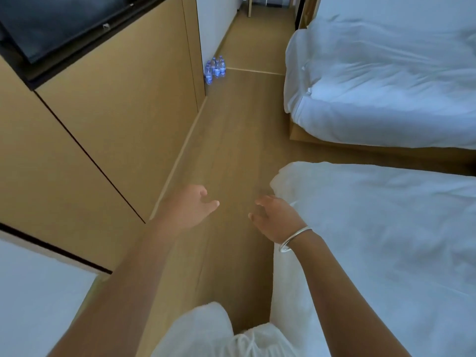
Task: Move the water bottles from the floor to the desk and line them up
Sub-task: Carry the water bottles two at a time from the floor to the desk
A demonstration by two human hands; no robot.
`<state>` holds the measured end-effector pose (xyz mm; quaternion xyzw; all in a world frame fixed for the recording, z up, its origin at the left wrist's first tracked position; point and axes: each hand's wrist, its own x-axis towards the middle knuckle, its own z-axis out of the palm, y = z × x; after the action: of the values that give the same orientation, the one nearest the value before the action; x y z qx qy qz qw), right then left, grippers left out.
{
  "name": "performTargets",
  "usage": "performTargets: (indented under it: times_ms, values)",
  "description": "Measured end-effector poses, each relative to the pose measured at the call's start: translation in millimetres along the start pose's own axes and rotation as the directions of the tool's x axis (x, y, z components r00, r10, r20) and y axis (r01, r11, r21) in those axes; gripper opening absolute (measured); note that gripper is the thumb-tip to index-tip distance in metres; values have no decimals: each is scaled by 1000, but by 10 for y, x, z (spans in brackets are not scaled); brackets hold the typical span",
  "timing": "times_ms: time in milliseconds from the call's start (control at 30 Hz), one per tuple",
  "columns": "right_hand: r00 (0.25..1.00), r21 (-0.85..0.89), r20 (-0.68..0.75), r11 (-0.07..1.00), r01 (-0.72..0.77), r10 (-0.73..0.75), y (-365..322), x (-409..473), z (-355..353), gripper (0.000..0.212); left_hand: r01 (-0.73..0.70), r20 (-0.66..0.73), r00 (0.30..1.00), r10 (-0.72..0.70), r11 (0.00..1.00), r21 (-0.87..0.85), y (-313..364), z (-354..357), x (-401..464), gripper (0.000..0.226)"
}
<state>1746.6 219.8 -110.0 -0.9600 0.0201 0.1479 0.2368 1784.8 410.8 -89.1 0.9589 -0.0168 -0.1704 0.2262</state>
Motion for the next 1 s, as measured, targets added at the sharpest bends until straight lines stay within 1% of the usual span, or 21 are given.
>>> performTargets:
  times_ms: [200,400,567,667,900,1000]
  values:
    - [1000,-65,6,998,14,-14,150,1057,-269,42,4,-25,1000,-3,999,34,134,-192,1090,50]
    - [1000,-109,15,994,-13,15,141,2382,-631,43,-8,-18,1000,9,998,68,213,-573,2501,49]
    - [999,-113,5,992,-47,48,42,3474,-1038,45,-32,-18,999,35,994,104,330,-1171,3732,52]
    - [996,-99,-37,992,-80,76,29,4064,-1305,46,-47,-32,998,50,994,99,433,-1448,4391,54]
    - [994,-66,-77,994,-83,77,114,5298,-1741,44,-58,21,998,57,995,85,661,-1621,5576,52]
    - [995,-50,-63,996,-75,72,216,5861,-1911,44,-55,25,998,53,994,97,805,-1678,6131,51]
